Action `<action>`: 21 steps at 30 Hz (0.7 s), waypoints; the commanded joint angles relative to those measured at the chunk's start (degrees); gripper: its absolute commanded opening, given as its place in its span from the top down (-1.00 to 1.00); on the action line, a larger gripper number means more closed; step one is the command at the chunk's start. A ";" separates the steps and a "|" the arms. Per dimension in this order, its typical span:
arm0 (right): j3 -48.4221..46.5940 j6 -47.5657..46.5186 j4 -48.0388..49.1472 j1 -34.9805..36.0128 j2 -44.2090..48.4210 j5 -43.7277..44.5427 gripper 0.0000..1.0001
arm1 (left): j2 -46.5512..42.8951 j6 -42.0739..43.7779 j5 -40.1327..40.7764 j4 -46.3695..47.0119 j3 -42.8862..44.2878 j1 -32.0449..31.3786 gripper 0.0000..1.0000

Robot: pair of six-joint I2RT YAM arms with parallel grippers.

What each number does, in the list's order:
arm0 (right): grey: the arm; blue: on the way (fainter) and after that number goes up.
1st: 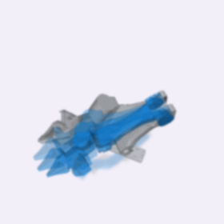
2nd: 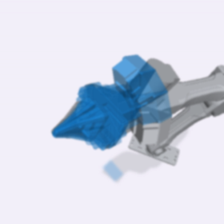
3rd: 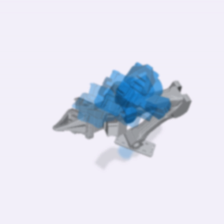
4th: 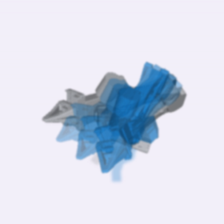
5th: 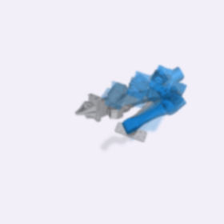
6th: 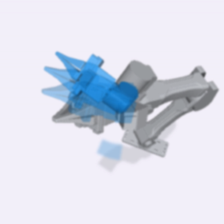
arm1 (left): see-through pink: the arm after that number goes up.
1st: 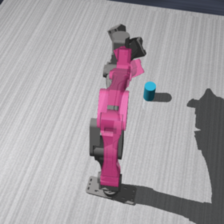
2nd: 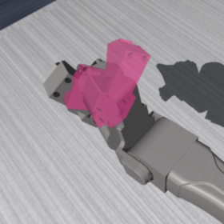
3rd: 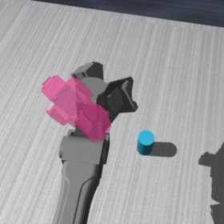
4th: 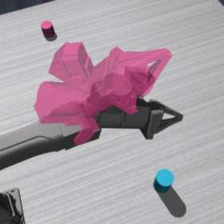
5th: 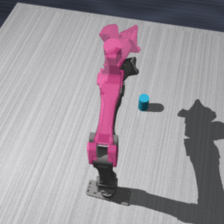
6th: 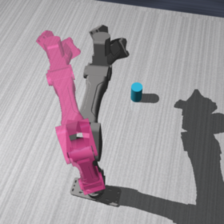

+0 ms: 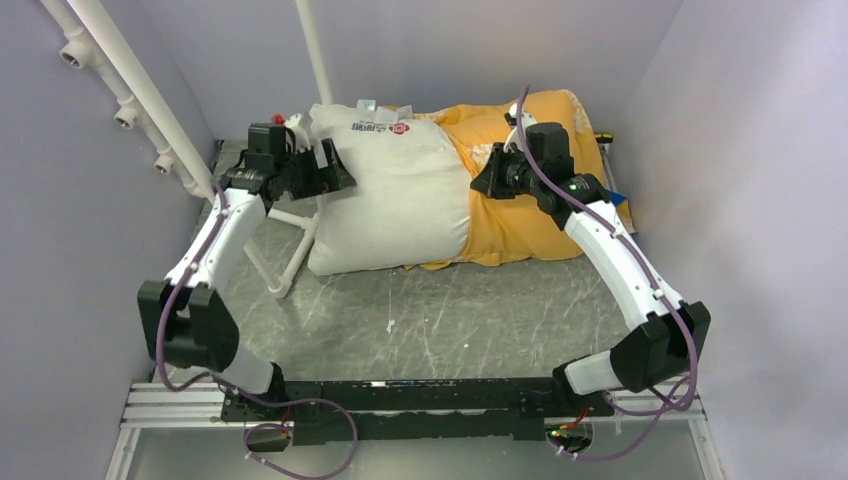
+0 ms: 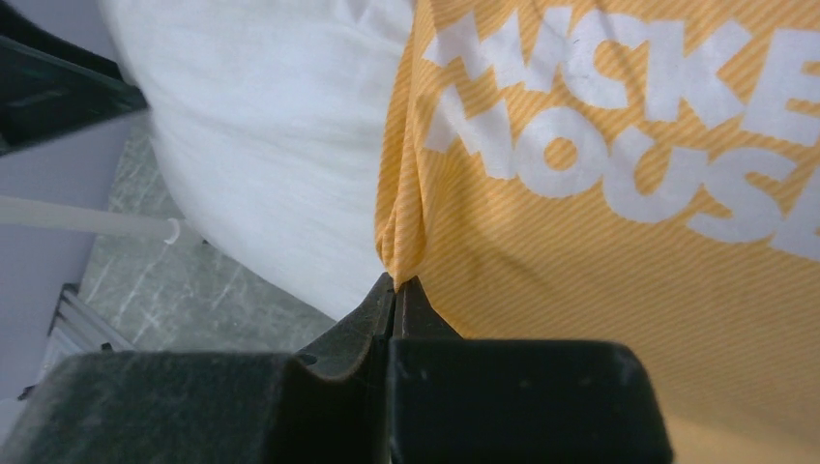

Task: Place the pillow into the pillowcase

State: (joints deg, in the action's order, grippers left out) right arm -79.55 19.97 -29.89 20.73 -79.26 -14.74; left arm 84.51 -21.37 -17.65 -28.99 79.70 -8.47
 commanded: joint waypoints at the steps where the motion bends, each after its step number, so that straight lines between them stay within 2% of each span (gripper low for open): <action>1: -5.07 2.87 4.67 -1.81 -1.62 -9.82 1.00 | 6.55 -4.94 -20.72 1.59 -3.92 3.77 -0.99; 4: -7.00 3.32 4.48 -3.01 -4.66 -14.28 1.00 | 8.72 -6.67 -31.91 11.80 -6.63 3.61 -0.99; 5: -8.27 3.32 3.99 -3.12 -5.99 -16.15 1.00 | 9.35 -8.59 -34.91 15.91 -7.43 3.07 -0.87; 7: -11.31 3.93 3.11 -3.15 -9.50 -19.98 1.00 | 10.42 -8.81 -37.74 18.29 -6.33 0.65 -0.41; 9: -15.29 5.44 2.19 -3.04 -13.23 -26.48 1.00 | 11.66 -7.13 -37.14 16.24 -2.21 -2.97 0.08; 12: -21.72 9.13 3.16 -1.90 -18.33 -34.65 1.00 | 13.88 -13.03 -38.52 22.26 0.44 -7.54 0.91; 13: -24.34 10.26 3.02 -1.35 -19.73 -37.04 1.00 | 14.57 -15.86 -38.76 26.03 1.16 -9.17 1.00; 15: -30.26 11.86 1.93 0.17 -22.36 -40.24 1.00 | 15.62 -18.27 -37.28 28.50 3.94 -12.43 1.00; 18: -37.70 14.45 0.89 2.54 -25.06 -44.82 1.00 | 17.22 -16.01 -29.81 23.68 10.15 -16.62 1.00; 21: -36.65 22.20 8.70 4.12 -23.23 -49.49 1.00 | 18.28 -18.25 -21.22 23.30 10.82 -17.54 1.00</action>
State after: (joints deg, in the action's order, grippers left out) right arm -111.07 28.95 -35.42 16.95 -107.81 -41.34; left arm 102.21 -34.44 -39.83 -11.66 86.54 -18.81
